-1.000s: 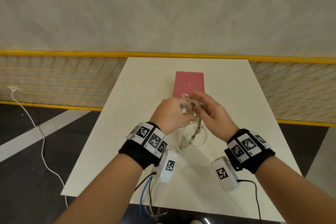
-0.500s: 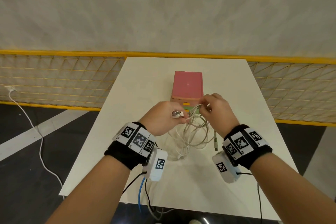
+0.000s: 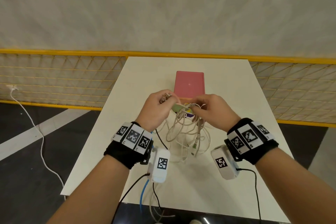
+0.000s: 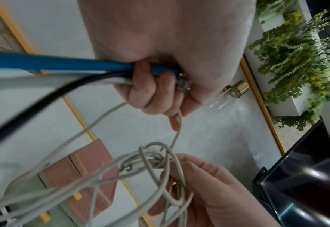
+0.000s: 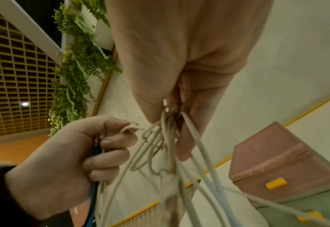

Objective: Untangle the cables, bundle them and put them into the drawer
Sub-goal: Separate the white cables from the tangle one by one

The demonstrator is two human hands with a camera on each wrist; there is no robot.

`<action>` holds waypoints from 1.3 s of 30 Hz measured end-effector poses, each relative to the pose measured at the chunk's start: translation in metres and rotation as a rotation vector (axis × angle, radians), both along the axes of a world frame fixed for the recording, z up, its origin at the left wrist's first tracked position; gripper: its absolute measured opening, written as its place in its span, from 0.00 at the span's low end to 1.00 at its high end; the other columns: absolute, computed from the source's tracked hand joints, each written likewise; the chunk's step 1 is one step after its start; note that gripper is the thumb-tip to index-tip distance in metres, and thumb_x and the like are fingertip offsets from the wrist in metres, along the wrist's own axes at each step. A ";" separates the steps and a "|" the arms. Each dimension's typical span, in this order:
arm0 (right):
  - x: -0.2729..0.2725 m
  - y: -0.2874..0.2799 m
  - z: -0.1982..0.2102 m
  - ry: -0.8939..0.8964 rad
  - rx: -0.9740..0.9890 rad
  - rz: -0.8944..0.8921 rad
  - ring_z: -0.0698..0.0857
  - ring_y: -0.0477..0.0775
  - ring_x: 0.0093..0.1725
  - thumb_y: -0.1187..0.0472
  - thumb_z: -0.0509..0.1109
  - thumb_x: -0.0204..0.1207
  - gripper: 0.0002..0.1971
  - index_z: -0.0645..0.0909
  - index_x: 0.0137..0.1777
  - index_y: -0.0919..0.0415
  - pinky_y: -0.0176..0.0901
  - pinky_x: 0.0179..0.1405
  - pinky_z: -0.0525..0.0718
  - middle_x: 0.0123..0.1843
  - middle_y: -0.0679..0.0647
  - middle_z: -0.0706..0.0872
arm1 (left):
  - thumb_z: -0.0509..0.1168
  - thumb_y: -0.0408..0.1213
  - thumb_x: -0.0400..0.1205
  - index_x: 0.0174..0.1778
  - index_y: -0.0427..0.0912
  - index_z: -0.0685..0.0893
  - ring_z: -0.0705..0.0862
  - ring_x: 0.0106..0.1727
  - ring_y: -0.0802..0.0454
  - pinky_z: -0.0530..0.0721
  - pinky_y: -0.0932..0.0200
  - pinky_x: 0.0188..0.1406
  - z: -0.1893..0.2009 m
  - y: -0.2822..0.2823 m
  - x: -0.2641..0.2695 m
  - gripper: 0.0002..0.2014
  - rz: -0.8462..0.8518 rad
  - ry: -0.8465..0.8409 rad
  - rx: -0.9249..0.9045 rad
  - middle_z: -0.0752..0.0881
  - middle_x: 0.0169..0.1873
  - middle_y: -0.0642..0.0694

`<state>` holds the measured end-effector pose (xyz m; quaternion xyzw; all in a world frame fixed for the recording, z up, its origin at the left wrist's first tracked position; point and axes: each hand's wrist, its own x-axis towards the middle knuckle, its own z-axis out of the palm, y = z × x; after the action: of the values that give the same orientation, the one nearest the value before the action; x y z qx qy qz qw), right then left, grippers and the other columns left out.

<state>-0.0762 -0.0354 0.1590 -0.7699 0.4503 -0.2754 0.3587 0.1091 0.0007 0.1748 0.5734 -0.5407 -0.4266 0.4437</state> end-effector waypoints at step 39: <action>-0.016 0.013 -0.015 -0.047 -0.420 0.010 0.84 0.55 0.39 0.64 0.71 0.73 0.02 0.83 0.41 0.56 0.58 0.36 0.82 0.40 0.50 0.87 | 0.65 0.39 0.85 0.49 0.47 0.84 0.75 0.31 0.61 0.71 0.61 0.33 0.010 -0.004 0.002 0.03 -0.059 -0.633 -0.200 0.78 0.34 0.57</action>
<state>-0.0923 -0.0221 0.1441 -0.8233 0.3706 -0.3794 0.2023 0.1115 -0.0031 0.1849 0.6152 -0.7072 -0.1848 0.2955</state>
